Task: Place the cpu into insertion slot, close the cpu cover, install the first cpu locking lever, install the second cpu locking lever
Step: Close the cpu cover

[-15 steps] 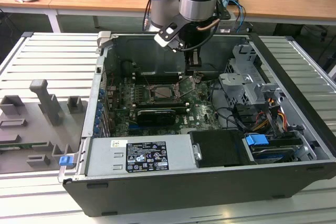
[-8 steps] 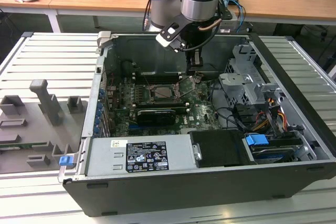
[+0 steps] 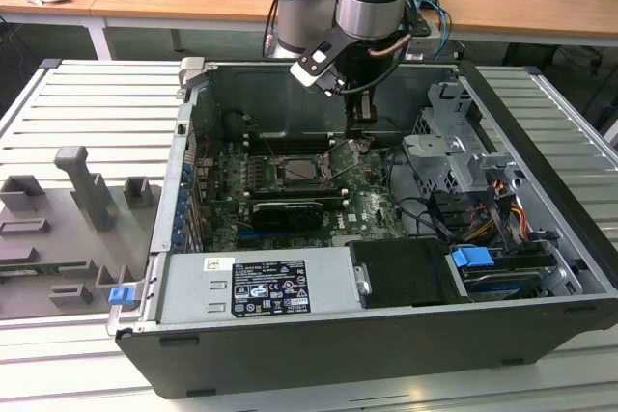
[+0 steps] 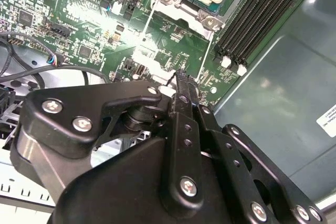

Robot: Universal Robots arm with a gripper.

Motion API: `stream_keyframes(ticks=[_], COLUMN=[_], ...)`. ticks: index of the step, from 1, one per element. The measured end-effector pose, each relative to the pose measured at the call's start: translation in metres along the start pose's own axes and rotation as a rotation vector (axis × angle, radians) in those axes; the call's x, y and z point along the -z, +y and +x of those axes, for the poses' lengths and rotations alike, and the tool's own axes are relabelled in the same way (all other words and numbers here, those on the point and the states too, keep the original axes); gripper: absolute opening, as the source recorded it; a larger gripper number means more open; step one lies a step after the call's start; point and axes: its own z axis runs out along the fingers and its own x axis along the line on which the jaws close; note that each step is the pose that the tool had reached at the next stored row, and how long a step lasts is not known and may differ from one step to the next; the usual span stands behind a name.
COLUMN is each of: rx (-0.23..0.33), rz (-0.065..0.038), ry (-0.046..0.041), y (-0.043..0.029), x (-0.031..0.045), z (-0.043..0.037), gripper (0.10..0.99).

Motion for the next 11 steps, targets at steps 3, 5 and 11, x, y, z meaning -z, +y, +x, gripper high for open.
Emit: stream_keyframes(ticks=[3, 5, 11], rx=[0.000, 0.000, 0.000], rz=[0.000, 0.001, 0.001], ry=[0.0000, -0.0001, -0.0001], y=[0.0027, 0.0045, 0.0125], x=[-0.0002, -0.0003, -0.0017], z=[0.0000, 0.0001, 0.0002], gripper=[0.106, 0.106, 0.106])
